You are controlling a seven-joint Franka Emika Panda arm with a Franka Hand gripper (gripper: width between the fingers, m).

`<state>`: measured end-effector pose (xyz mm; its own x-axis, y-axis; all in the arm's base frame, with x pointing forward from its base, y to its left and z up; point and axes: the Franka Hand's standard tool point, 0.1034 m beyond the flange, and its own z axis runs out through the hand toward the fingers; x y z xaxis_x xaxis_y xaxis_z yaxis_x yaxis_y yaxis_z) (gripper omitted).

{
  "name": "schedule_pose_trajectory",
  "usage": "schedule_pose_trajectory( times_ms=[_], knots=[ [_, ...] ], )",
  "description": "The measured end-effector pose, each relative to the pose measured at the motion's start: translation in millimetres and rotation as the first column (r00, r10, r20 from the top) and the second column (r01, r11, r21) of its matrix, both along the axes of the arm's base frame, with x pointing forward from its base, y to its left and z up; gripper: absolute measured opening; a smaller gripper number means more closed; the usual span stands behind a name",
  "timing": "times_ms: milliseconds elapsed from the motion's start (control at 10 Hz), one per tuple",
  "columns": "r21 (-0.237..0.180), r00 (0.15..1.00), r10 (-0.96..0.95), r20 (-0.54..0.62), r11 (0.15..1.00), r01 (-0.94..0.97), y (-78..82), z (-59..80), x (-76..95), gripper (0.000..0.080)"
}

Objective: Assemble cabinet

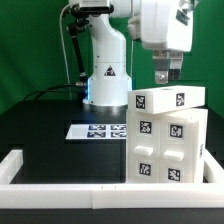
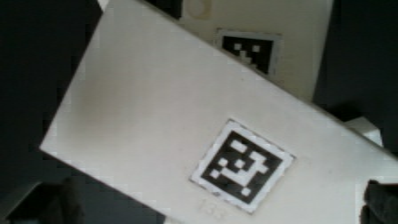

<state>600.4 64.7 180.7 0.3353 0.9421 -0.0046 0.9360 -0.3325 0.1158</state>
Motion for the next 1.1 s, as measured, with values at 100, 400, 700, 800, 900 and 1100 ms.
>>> schedule_pose_trajectory(
  times_ms=[100, 400, 700, 800, 900, 1100],
  knots=[
    [-0.003, 1.000, 0.026, -0.001, 1.000, -0.026, -1.1, -0.1, 0.1, 0.0797],
    [-0.043, 0.960, 0.279, -0.020, 0.959, -0.280, -5.9, -1.2, 1.4, 0.0797],
    [-0.085, 0.886, 0.462, -0.050, 0.881, -0.464, 2.5, -5.8, 1.0, 0.0797],
    [-0.086, 0.865, 0.499, -0.058, 0.861, -0.502, 2.9, -6.9, -0.3, 0.0797],
    [-0.086, 0.855, 0.515, -0.063, 0.851, -0.519, 1.0, -7.7, -1.0, 0.0797],
    [-0.084, 0.843, 0.533, -0.076, 0.839, -0.538, -2.2, -12.1, -4.6, 0.0797]
  ],
)
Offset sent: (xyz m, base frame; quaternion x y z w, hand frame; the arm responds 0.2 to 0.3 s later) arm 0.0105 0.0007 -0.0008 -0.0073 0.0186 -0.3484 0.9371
